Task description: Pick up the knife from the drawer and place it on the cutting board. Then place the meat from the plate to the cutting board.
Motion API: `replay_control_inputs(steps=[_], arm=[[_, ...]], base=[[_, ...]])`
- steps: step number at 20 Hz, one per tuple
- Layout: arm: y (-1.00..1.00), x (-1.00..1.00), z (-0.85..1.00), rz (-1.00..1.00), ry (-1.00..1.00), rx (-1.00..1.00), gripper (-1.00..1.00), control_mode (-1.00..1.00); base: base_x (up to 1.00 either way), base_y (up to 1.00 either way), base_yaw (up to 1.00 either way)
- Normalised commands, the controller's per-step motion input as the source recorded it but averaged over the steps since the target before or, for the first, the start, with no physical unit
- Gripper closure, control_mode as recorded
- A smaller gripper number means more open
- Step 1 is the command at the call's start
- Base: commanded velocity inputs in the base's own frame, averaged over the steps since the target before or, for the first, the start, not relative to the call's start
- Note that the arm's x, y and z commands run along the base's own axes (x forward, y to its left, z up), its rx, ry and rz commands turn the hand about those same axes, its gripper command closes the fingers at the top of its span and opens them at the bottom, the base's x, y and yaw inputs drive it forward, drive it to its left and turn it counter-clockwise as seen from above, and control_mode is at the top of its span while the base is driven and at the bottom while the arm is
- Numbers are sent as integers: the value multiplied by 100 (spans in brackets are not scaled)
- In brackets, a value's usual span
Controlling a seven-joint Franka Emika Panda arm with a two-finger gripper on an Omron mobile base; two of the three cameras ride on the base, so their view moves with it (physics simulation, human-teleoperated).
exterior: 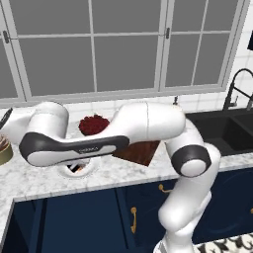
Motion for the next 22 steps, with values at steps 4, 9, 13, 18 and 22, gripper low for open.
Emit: replay_control_inputs(steps=[4, 9, 13, 18, 22], arm=[[-100, 100, -29, 5, 11, 36, 100, -100], [-99, 100, -50, 9, 24, 27, 100, -100], [-66, 100, -2, 15, 20, 19, 100, -100], [-28, 70, -1, 10, -6, -15, 100, -100], [-12, 71, -22, -21, -12, -23, 100, -100]], base=[[0, 0, 0], [0, 0, 0], [0, 0, 0], [0, 0, 0], [0, 0, 0]])
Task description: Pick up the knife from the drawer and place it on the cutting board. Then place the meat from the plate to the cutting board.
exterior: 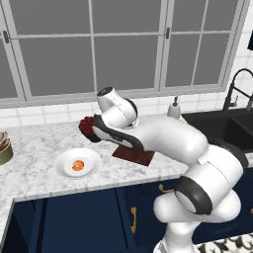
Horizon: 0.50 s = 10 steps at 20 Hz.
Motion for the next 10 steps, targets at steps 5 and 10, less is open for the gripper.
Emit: replay_control_inputs(steps=[5, 10], arm=[[-50, 69, -35, -19, 3, -4, 100, -100], [-24, 68, -44, 0, 4, 5, 100, -100]], base=[[0, 0, 0], [0, 0, 0]])
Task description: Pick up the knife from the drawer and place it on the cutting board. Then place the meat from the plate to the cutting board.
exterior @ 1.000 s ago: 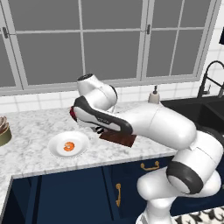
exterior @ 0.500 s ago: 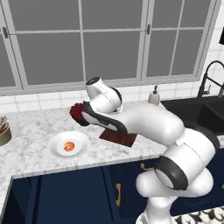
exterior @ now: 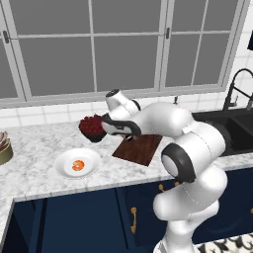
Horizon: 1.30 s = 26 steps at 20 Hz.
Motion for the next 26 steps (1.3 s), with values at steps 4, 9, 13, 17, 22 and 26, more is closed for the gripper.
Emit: replay_control_inputs(steps=[4, 9, 13, 17, 22, 26], arm=[[0, 30, -50, 0, -8, -1, 100, -100], [0, 48, -47, 0, -7, 0, 100, -100], [-1, 50, -43, 0, -2, 1, 100, -100], [0, 34, -35, 0, -1, 0, 100, -100], [0, 14, -30, 0, 0, 2, -100, -100], [-4, 0, -24, 3, 2, 15, -100, -100]], base=[[0, 0, 0], [0, 0, 0], [0, 0, 0], [0, 0, 0], [0, 0, 0], [0, 0, 0]])
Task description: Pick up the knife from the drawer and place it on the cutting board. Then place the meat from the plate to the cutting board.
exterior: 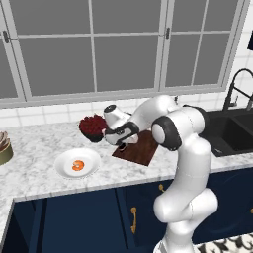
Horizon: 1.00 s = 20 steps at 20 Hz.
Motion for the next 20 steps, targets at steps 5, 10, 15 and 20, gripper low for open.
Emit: replay_control_inputs(steps=[5, 10, 15, 20], arm=[[-25, -1, -20, 8, 1, 22, -100, -100], [-8, -16, 54, 15, -1, 17, -100, -100], [13, -7, 100, 28, -3, 7, -100, -100], [10, -31, 89, 41, -5, 0, -100, -100]], base=[[0, 0, 0], [0, 0, 0], [0, 0, 0], [0, 0, 0]])
